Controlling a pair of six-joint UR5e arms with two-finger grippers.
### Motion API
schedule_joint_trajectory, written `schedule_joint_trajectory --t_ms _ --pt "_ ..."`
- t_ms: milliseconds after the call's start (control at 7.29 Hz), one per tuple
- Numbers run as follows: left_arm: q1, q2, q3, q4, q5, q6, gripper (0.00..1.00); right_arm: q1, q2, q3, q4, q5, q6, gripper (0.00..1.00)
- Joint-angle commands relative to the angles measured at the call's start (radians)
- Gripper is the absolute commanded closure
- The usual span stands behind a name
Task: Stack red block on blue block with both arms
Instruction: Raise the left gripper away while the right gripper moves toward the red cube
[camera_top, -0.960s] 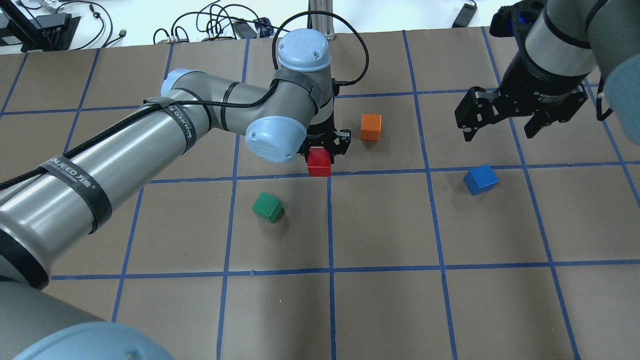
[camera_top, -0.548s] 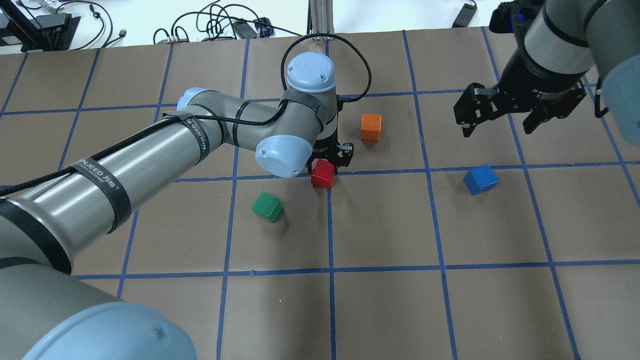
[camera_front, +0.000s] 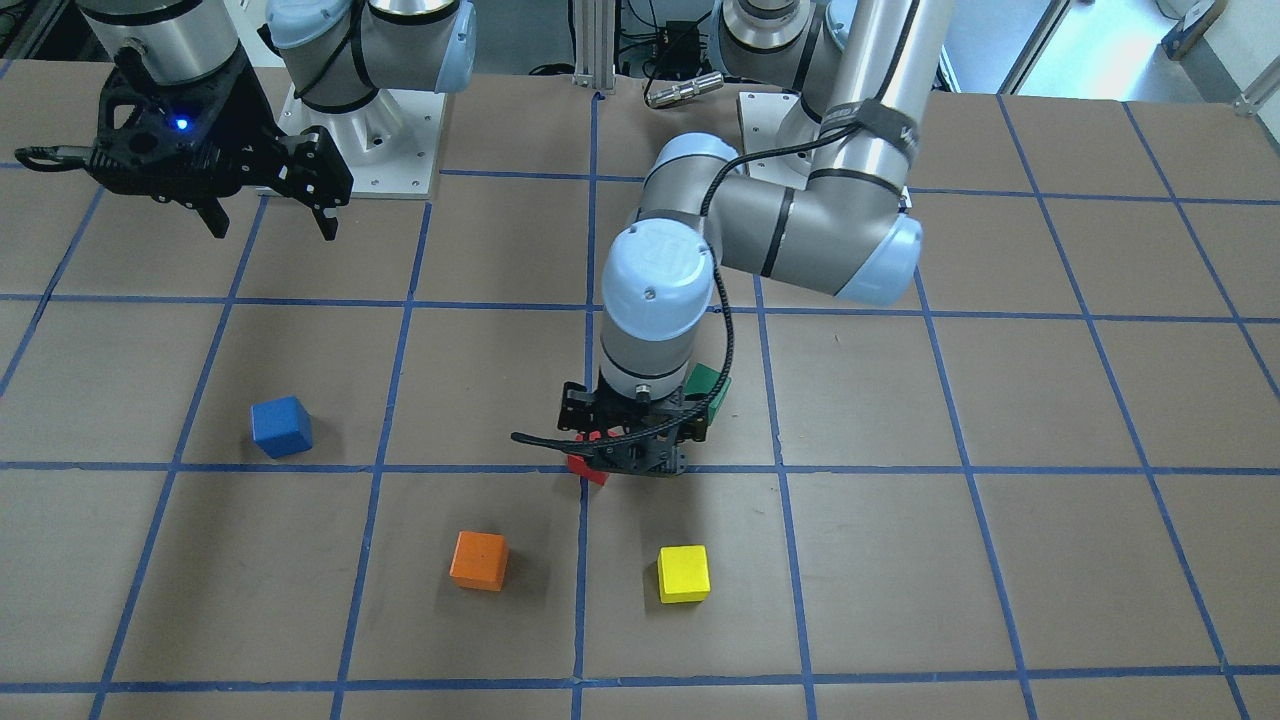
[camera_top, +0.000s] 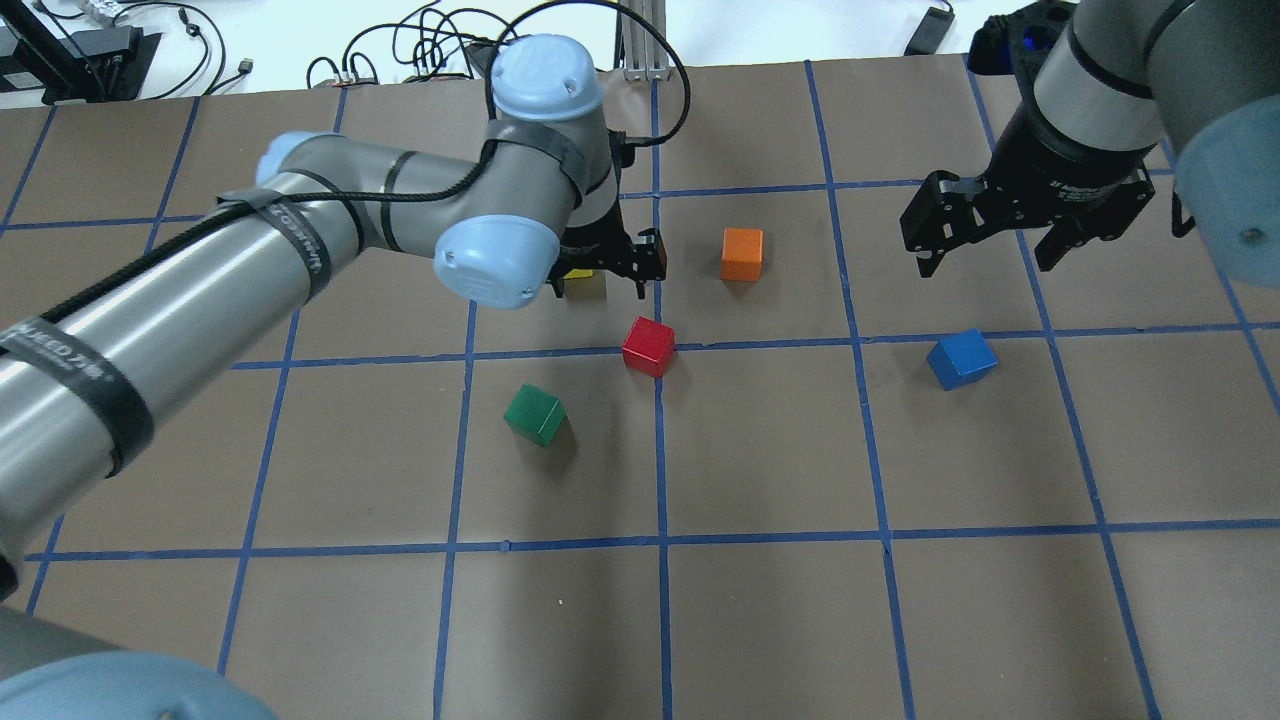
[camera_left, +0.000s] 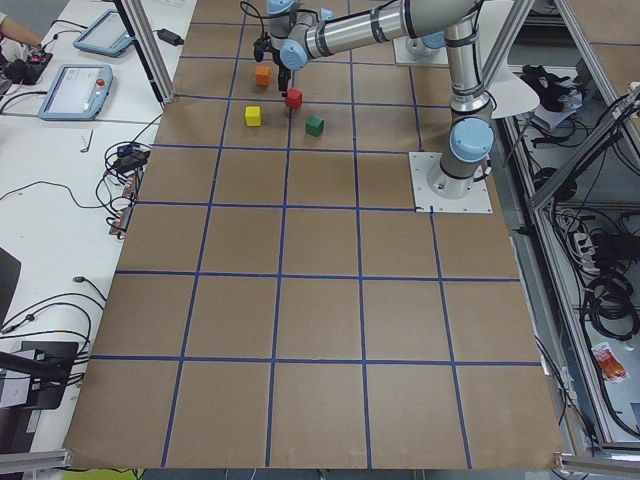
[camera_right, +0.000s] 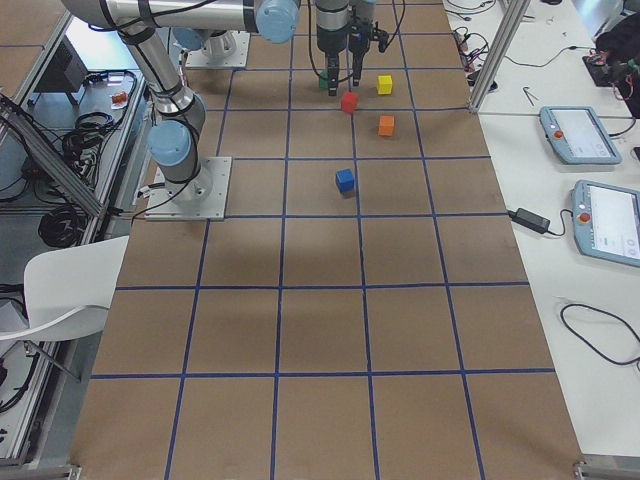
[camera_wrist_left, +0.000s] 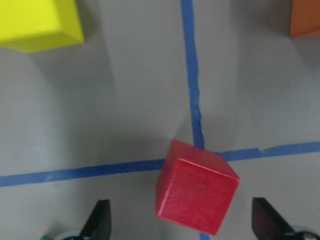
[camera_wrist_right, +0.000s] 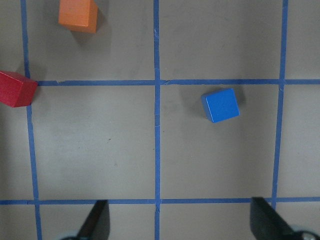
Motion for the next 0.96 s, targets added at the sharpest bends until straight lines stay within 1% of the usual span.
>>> schedule_joint_trajectory --t_ms 0,137,274,411,548,685,823 --pt "0.117 0.144 0.040 -0.187 0.004 0.109 0.00 0.007 0.094 -0.022 0.001 0.013 0.012 0.00" --pt "0.177 0.207 0.045 -0.237 0.009 0.200 0.00 0.020 0.118 -0.037 -0.031 0.030 0.013 0.00" --pt "0.234 0.285 0.048 -0.343 0.012 0.291 0.00 0.023 0.167 -0.040 -0.060 0.041 0.027 0.00" --pt "0.280 0.363 0.046 -0.434 0.038 0.340 0.00 0.049 0.225 -0.040 -0.173 0.063 0.039 0.00" --pt "0.300 0.417 0.043 -0.447 0.035 0.327 0.00 0.113 0.247 -0.046 -0.227 0.071 0.100 0.00" --pt "0.303 0.424 0.037 -0.437 0.032 0.313 0.00 0.154 0.284 -0.053 -0.261 0.071 0.169 0.00" --pt "0.318 0.417 0.039 -0.438 0.024 0.330 0.00 0.200 0.313 -0.060 -0.316 0.073 0.288 0.00"
